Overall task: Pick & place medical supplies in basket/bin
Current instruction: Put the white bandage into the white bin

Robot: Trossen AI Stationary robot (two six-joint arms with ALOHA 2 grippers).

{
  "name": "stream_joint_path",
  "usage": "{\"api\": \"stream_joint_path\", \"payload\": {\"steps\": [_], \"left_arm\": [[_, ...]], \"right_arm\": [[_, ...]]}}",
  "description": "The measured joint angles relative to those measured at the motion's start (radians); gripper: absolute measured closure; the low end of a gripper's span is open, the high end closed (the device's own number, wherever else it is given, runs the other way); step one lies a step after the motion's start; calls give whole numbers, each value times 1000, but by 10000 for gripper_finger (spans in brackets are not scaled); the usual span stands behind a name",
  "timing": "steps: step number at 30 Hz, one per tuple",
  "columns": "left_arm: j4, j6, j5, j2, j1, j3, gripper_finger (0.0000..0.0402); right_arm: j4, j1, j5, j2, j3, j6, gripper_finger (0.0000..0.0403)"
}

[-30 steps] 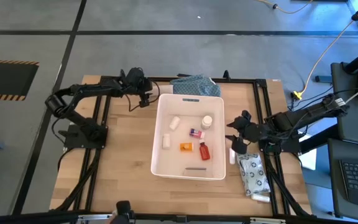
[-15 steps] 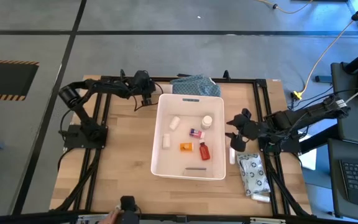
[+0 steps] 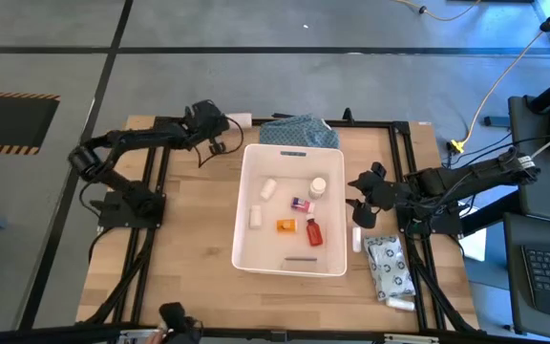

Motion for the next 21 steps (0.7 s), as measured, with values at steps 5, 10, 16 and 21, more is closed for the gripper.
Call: {"api": "stream_joint_path", "payload": {"steps": [5, 10, 16, 21], "left_arm": [[-106, -106, 90, -172, -2, 0, 396], [-118, -242, 225, -374, -6, 0, 397], [30, -470, 449, -591, -5, 1, 397], [207, -713, 857, -665, -39, 2, 397]], "right_arm": [[0, -12, 0, 0, 0, -33, 144], [0, -26, 0, 0, 0, -58, 144], [0, -42, 0, 0, 0, -79, 144], [5, -53, 0, 0, 0, -118, 144]]}}
